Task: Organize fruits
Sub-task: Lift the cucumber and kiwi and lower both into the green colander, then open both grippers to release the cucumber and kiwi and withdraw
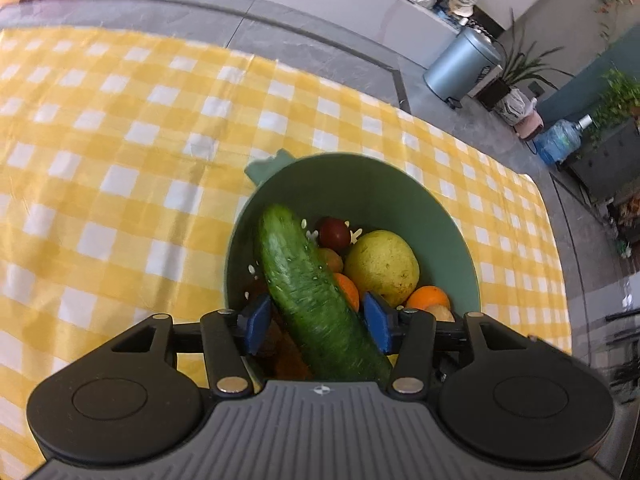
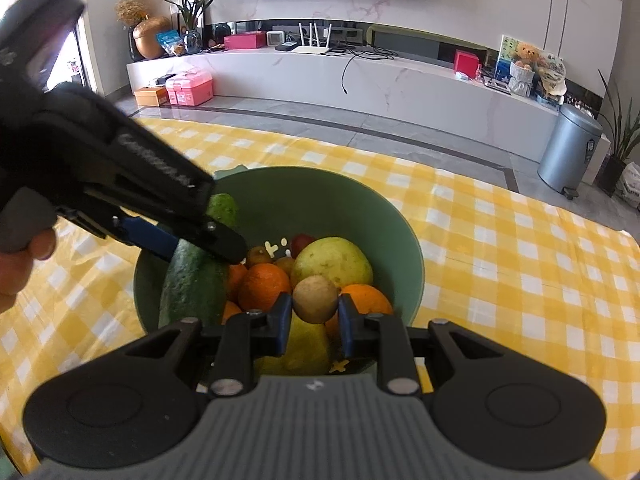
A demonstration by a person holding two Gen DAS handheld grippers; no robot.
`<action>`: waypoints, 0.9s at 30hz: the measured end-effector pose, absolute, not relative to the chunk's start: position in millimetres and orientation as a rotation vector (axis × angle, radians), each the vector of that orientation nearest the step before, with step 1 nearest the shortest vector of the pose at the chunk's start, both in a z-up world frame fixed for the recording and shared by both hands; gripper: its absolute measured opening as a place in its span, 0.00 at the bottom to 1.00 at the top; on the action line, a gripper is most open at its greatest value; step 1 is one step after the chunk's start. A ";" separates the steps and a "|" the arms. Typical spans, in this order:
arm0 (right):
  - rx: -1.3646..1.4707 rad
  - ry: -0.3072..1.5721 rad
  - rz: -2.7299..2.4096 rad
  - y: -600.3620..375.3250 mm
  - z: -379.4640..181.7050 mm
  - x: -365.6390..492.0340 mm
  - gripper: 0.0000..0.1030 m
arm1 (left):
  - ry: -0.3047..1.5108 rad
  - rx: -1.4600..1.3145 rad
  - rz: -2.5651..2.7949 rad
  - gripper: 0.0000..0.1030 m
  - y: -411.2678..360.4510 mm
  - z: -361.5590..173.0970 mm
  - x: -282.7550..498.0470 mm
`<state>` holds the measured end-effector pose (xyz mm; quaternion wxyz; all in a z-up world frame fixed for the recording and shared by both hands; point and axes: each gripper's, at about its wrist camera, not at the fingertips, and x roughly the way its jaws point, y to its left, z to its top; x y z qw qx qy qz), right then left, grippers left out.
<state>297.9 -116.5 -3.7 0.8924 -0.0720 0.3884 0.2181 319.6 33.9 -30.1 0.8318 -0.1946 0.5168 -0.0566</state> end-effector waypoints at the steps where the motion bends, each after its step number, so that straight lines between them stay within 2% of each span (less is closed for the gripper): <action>1: -0.137 0.811 0.453 -117.8 -3.3 300.0 0.20 | 1.065 -0.386 -0.132 0.59 33.6 -23.4 317.2; 3: -0.103 0.824 0.459 -120.7 -3.1 305.2 0.20 | 1.018 -0.343 -0.147 0.64 33.7 -9.8 313.1; 11: 0.016 0.851 0.480 -117.4 -0.4 326.9 0.20 | 0.881 -0.209 -0.147 0.64 43.5 17.6 278.8; 18: 0.151 0.906 0.479 -104.5 -4.8 351.3 0.20 | 0.835 -0.134 -0.113 0.64 55.4 2.6 249.5; 27: 0.134 0.952 0.413 -75.1 -16.2 373.1 0.21 | 0.871 -0.250 -0.124 0.64 75.6 -26.0 229.1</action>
